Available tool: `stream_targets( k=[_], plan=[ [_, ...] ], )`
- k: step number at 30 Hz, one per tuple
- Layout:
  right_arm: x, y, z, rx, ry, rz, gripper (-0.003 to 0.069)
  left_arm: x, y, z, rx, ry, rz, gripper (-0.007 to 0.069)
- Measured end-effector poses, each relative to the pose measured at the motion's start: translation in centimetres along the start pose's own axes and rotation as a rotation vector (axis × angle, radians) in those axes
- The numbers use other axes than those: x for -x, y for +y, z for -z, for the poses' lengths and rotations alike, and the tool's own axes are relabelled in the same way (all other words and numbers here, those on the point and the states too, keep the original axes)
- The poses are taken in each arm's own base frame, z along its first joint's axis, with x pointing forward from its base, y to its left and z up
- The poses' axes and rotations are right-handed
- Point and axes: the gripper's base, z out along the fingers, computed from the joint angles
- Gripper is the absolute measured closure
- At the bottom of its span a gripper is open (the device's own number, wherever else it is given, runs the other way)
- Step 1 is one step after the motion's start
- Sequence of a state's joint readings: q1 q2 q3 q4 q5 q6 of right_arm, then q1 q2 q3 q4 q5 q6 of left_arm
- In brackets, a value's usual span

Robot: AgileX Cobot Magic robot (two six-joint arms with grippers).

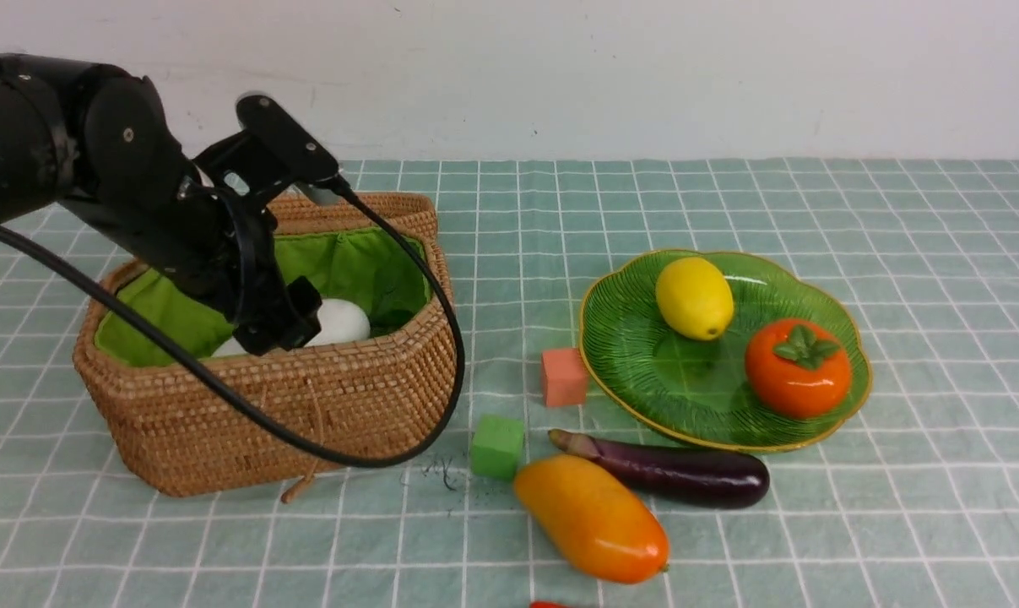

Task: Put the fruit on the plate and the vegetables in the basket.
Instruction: Take a daikon with your left arm and place it on the basket on the left, then use the left arm to grab a carrot and put it into the left basket

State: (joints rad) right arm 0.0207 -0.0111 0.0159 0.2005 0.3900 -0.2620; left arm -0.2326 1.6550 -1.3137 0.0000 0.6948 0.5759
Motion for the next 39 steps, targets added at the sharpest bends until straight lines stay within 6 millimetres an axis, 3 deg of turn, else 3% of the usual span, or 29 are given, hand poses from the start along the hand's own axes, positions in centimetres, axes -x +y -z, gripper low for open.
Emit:
stream_targets(
  k=[10,12,16,22,28,32,39],
  plan=[
    [0.0,0.0,0.0,0.0,0.0,0.0,0.0417,0.1,-1.1,6.9,-0.072,-0.084,0.057,0.0006],
    [0.0,0.0,0.0,0.0,0.0,0.0,0.0417,-0.1,-2.1,8.5,-0.157,-0.1,0.031,0.0031],
    [0.0,0.0,0.0,0.0,0.0,0.0,0.0417,0.2,-5.2,9.4,-0.308,-0.125,-0.094,0.0044],
    [0.0,0.0,0.0,0.0,0.0,0.0,0.0417,1.8,-12.7,8.5,-0.501,-0.111,-0.323,0.0047],
    [0.0,0.0,0.0,0.0,0.0,0.0,0.0417,3.6,-18.5,6.2,-0.53,-0.137,-0.498,0.0048],
    [0.0,0.0,0.0,0.0,0.0,0.0,0.0417,4.1,-20.1,5.0,-0.533,-0.147,-0.522,0.005],
    [0.0,0.0,0.0,0.0,0.0,0.0,0.0417,3.9,-21.0,2.7,-0.557,-0.09,-0.526,0.005]
  ],
)
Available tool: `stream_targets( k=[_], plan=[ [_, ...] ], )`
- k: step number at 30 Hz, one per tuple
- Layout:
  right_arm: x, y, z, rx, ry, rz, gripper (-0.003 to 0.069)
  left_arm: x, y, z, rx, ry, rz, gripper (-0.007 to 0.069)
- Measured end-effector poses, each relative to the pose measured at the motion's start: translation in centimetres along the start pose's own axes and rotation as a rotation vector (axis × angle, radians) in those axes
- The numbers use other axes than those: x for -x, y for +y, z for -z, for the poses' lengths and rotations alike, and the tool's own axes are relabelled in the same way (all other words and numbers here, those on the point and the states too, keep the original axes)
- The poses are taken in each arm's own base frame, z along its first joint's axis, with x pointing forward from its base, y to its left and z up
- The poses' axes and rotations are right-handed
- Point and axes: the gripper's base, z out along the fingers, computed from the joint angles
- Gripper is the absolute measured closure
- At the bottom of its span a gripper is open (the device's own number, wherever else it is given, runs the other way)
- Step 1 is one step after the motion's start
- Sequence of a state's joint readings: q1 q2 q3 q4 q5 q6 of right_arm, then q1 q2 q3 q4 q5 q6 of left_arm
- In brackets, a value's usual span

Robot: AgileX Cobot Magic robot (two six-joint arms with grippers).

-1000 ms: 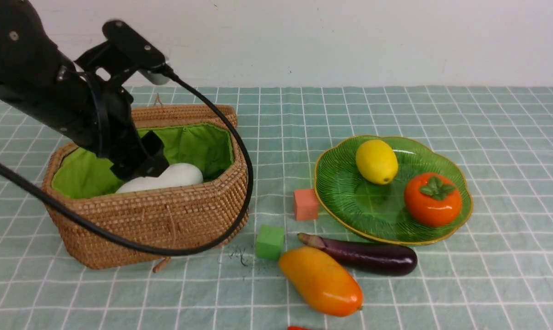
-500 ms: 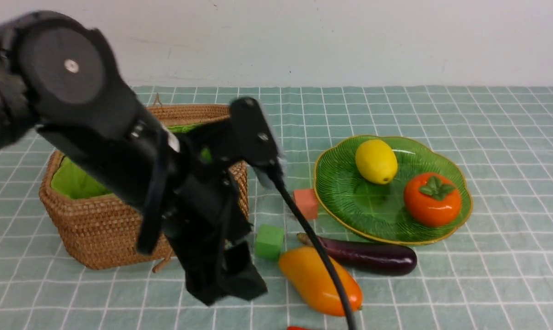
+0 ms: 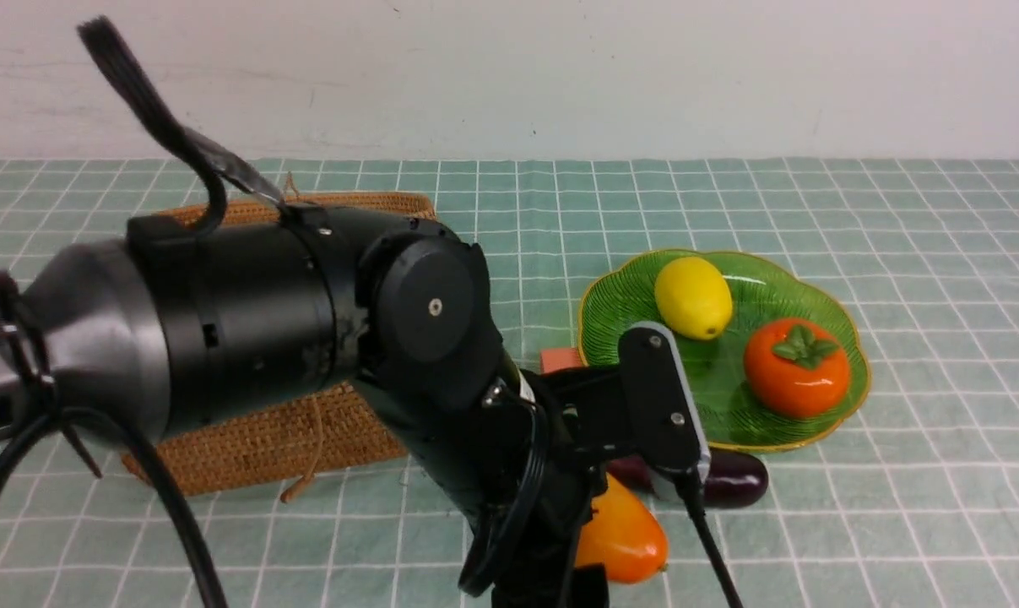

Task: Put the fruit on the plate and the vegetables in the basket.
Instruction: Use the left arm to grab a carrot and put it into the left basket

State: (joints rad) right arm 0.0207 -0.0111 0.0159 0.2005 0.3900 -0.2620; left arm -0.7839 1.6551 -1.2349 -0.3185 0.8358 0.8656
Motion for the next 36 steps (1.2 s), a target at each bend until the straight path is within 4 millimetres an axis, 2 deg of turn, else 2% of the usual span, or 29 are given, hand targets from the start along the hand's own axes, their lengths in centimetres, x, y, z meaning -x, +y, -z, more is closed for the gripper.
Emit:
stream_targets(
  k=[13,24,29,31,32,33,34,36],
  plan=[
    [0.0,0.0,0.0,0.0,0.0,0.0,0.0417,-0.9,0.5,-6.8,-0.13,0.055,0.041,0.005],
    [0.0,0.0,0.0,0.0,0.0,0.0,0.0417,-1.9,1.1,-10.3,-0.132,0.086,0.038,0.0066],
    [0.0,0.0,0.0,0.0,0.0,0.0,0.0417,-1.9,1.1,-10.4,-0.133,0.086,0.039,0.0155],
    [0.0,0.0,0.0,0.0,0.0,0.0,0.0417,-1.9,1.0,-10.5,-0.138,0.09,0.039,0.0239],
    [0.0,0.0,0.0,0.0,0.0,0.0,0.0417,-1.9,1.0,-10.5,-0.139,0.091,0.039,0.0258],
    [0.0,0.0,0.0,0.0,0.0,0.0,0.0417,-2.0,0.9,-10.5,-0.155,0.102,0.038,0.035],
    [0.0,0.0,0.0,0.0,0.0,0.0,0.0417,-2.1,0.8,-10.4,-0.161,0.106,0.038,0.0382],
    [0.0,0.0,0.0,0.0,0.0,0.0,0.0417,-2.1,0.7,-10.4,-0.172,0.113,0.037,0.0389]
  ],
)
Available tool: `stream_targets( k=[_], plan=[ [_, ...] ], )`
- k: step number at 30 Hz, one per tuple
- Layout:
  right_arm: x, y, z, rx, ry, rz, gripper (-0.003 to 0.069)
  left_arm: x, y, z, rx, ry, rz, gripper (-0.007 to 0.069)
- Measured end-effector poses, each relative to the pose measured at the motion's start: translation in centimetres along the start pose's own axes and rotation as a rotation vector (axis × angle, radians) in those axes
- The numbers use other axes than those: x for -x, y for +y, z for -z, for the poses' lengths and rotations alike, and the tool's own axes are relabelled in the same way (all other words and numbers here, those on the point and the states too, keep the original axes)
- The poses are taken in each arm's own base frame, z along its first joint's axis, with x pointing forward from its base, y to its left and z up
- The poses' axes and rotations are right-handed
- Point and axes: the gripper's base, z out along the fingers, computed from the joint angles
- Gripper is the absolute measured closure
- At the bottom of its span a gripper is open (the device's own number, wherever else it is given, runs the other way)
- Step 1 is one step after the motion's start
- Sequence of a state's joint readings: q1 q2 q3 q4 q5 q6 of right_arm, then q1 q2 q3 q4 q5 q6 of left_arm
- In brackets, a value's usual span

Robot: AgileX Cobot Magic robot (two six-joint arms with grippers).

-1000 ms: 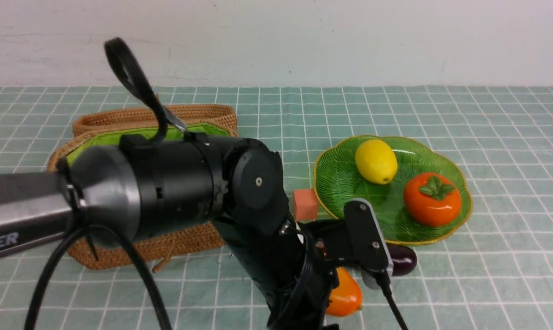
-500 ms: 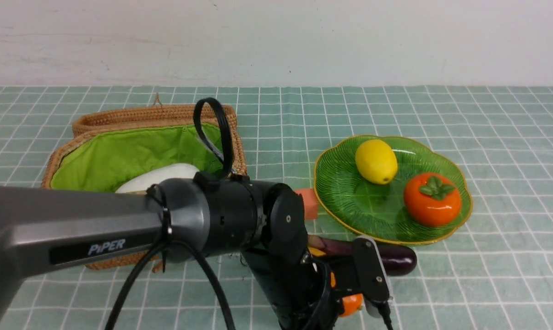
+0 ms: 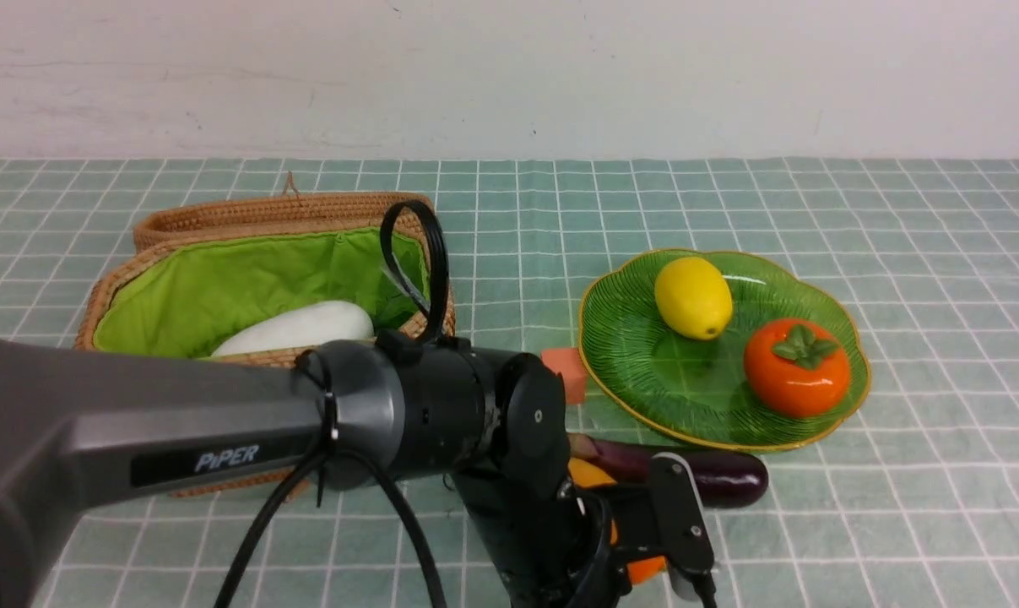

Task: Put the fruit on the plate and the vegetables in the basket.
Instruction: Use the left arm to grab a carrot and put it into the left basket

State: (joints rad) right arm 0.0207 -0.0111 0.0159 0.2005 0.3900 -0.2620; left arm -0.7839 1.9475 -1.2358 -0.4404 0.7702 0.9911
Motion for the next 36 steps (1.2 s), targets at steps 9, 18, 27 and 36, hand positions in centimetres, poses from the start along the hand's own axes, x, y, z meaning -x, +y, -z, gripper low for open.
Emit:
stream_targets(
  k=[9,18,27,36],
  plan=[
    [0.0,0.0,0.0,0.0,0.0,0.0,0.0417,0.6,-0.4,4.8,0.083,0.032,-0.067,0.0382],
    [0.0,0.0,0.0,0.0,0.0,0.0,0.0417,-3.2,1.3,18.4,0.353,-0.019,0.034,0.0382],
    [0.0,0.0,0.0,0.0,0.0,0.0,0.0417,-14.6,6.8,25.0,0.565,-0.02,0.442,0.0382],
    [0.0,0.0,0.0,0.0,0.0,0.0,0.0417,-18.0,10.1,24.6,0.683,0.021,0.53,0.0382]
  ],
)
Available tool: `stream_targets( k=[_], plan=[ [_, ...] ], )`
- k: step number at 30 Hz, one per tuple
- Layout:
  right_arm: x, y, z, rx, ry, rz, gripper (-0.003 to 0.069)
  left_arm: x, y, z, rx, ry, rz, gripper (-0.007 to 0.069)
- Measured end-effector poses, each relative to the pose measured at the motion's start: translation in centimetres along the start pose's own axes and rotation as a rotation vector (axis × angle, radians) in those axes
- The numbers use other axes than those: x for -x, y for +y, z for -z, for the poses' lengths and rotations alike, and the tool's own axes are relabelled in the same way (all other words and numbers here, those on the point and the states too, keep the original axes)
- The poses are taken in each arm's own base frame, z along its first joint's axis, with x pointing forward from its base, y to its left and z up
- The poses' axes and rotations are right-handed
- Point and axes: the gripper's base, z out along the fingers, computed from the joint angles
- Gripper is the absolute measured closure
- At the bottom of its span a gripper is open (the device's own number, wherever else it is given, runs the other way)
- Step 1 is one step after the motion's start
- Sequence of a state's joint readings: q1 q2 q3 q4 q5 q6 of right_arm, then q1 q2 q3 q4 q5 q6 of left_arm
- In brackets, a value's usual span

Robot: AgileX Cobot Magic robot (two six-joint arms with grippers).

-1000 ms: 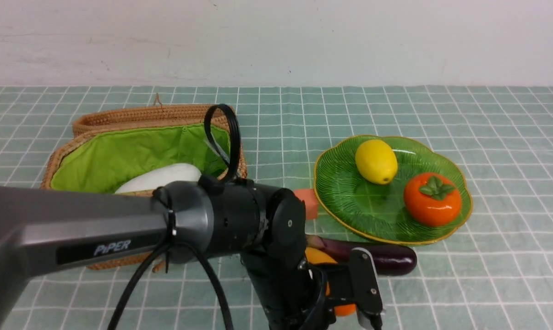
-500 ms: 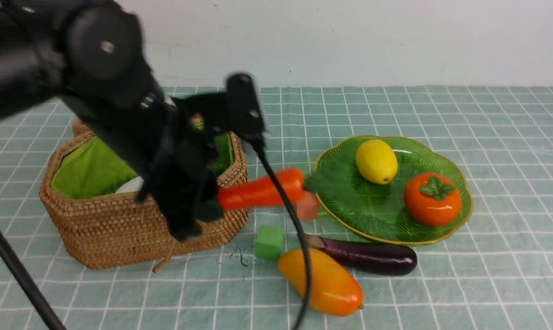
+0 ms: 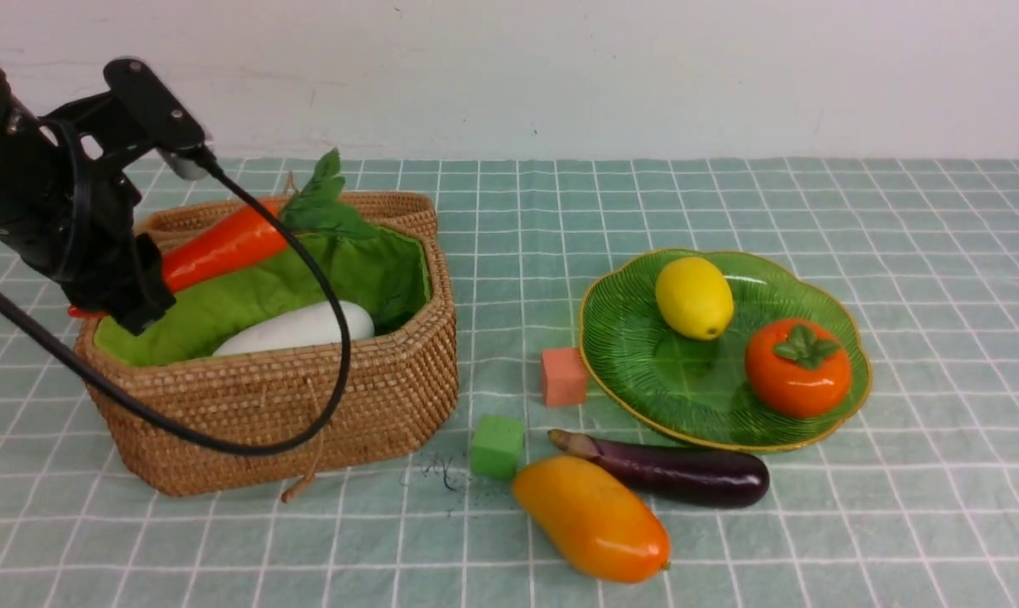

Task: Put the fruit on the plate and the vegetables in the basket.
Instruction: Use the left arm to grab a carrot and put it into the left basket

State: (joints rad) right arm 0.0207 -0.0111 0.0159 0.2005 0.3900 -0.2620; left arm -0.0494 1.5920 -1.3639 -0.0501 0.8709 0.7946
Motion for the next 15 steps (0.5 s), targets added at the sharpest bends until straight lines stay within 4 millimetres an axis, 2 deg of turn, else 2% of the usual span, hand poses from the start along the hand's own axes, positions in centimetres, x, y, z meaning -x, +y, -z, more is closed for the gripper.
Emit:
stream_targets(
  k=[3,5,8,9,11,13,15],
  plan=[
    [0.0,0.0,0.0,0.0,0.0,0.0,0.0417,0.1,0.2,-0.5,0.012,-0.009,0.032,0.0376],
    [0.0,0.0,0.0,0.0,0.0,0.0,0.0417,0.1,0.2,-0.5,0.014,-0.009,0.054,0.0332],
    [0.0,0.0,0.0,0.0,0.0,0.0,0.0417,0.1,0.2,-0.5,0.013,-0.008,0.072,0.0233],
    [0.0,0.0,0.0,0.0,0.0,0.0,0.0417,0.1,0.1,-0.5,0.006,-0.002,0.077,0.0157],
    [0.0,0.0,0.0,0.0,0.0,0.0,0.0417,-0.1,0.0,-0.5,-0.009,0.012,0.081,0.0059],
    [0.0,0.0,0.0,0.0,0.0,0.0,0.0417,-0.2,-0.3,-0.1,-0.037,0.026,0.092,-0.0013],
    [0.0,0.0,0.0,0.0,0.0,0.0,0.0417,-0.4,-0.9,0.8,-0.081,0.042,0.105,-0.0038]
  ],
)
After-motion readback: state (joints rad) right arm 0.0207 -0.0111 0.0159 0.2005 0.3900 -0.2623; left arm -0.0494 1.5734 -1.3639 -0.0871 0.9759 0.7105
